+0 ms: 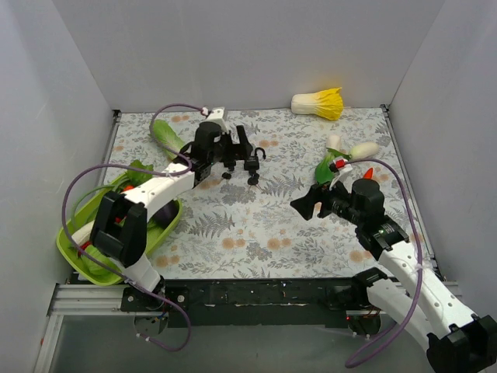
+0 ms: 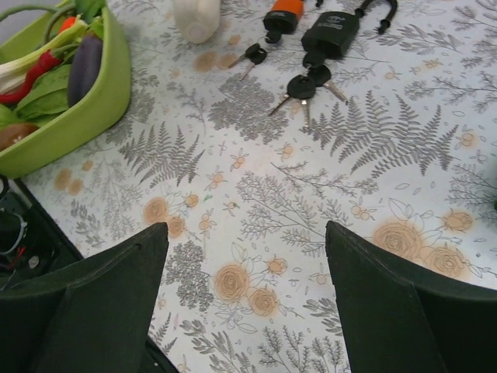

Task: Unlock with the key

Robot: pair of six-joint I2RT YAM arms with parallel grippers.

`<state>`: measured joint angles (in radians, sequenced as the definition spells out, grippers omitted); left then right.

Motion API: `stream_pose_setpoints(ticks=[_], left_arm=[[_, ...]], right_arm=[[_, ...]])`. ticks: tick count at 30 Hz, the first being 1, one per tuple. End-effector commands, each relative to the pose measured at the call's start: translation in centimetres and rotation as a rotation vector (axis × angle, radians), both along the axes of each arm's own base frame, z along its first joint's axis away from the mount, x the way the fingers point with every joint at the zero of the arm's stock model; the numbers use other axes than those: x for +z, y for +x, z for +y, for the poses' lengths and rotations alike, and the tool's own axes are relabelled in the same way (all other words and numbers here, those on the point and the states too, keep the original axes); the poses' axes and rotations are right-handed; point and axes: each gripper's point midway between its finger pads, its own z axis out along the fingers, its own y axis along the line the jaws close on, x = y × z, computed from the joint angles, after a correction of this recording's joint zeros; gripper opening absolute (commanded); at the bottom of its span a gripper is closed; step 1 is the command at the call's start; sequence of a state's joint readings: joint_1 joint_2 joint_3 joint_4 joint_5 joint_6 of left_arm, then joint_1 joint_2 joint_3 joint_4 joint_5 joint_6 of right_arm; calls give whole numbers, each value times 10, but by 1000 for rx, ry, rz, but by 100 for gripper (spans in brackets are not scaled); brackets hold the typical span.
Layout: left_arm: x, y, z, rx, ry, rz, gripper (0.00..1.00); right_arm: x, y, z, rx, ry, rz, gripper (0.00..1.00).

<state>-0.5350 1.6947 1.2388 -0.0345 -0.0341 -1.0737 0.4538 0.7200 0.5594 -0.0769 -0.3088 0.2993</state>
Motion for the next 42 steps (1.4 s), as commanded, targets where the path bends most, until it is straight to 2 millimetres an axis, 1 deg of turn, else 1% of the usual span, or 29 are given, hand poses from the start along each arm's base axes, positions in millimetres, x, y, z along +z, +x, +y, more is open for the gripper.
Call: stream_pose_setpoints(ticks=[1, 2, 3, 4, 5, 6, 7, 8, 9, 10, 11, 12, 13, 14, 15, 16, 17, 18, 19, 20, 22, 23, 24, 25, 28, 31, 32, 33, 42], left_arm=[[52, -1, 43, 68, -197, -93, 98], [55, -5, 49, 61, -221, -94, 98], [64, -8, 70, 91, -245, -116, 98], [66, -10, 78, 102, -264, -116, 98], [69, -14, 87, 117, -289, -114, 98], [62, -15, 103, 144, -296, -99, 98], [72, -21, 113, 157, -306, -121, 98], [74, -24, 121, 175, -309, -127, 98], [69, -27, 132, 202, -303, -118, 98], [82, -34, 138, 207, -312, -150, 98], [84, -38, 142, 212, -305, -161, 98], [88, -43, 146, 214, -300, -177, 98], [88, -49, 146, 205, -293, -185, 98], [102, -59, 148, 196, -300, -230, 98], [106, -65, 149, 188, -294, -248, 98], [104, -71, 149, 175, -290, -252, 98], [118, -81, 151, 170, -298, -300, 98], [119, -85, 154, 176, -294, -313, 98], [120, -89, 157, 197, -300, -318, 98], [116, -89, 166, 253, -294, -317, 98], [120, -97, 175, 284, -282, -340, 98], [118, -98, 178, 304, -281, -342, 98], [126, -103, 181, 310, -289, -372, 98], [129, -105, 182, 315, -289, -384, 98], [137, -111, 186, 322, -291, -429, 98], [140, -115, 187, 317, -283, -450, 98], [139, -114, 193, 348, -278, -456, 98], [141, -115, 193, 346, -280, -463, 98], [134, -114, 191, 342, -275, -443, 98]], right_arm=[[9, 29, -16, -92, -1, -49, 89], [14, 37, -23, -111, 17, -61, 89], [13, 40, -27, -119, 24, -54, 89], [11, 45, -32, -134, 33, -44, 89], [8, 51, -42, -160, 49, -28, 89], [7, 54, -48, -177, 55, -24, 89], [4, 57, -54, -193, 59, -10, 89], [4, 63, -67, -229, 69, -6, 89], [4, 65, -73, -249, 80, 4, 89], [3, 68, -79, -270, 88, 14, 89], [3, 68, -85, -287, 95, 27, 89], [7, 72, -94, -320, 100, 27, 89], [11, 73, -97, -333, 101, 24, 89], [14, 74, -101, -354, 96, 14, 89], [17, 73, -103, -361, 90, 12, 88], [29, 73, -104, -368, 88, -27, 88], [29, 72, -110, -398, 74, -23, 88], [31, 70, -112, -412, 66, -28, 88], [42, 67, -115, -423, 58, -75, 88], [48, 67, -121, -457, 48, -101, 88], [62, 61, -126, -483, 41, -165, 88], [65, 60, -131, -505, 26, -194, 88], [69, 58, -133, -514, 22, -214, 89], [75, 55, -134, -519, 22, -248, 88], [77, 52, -139, -543, 8, -286, 88], [79, 50, -142, -559, 0, -315, 89], [79, 50, -143, -562, -3, -318, 89], [79, 50, -144, -564, -9, -320, 89], [80, 49, -145, -570, -18, -329, 89]])
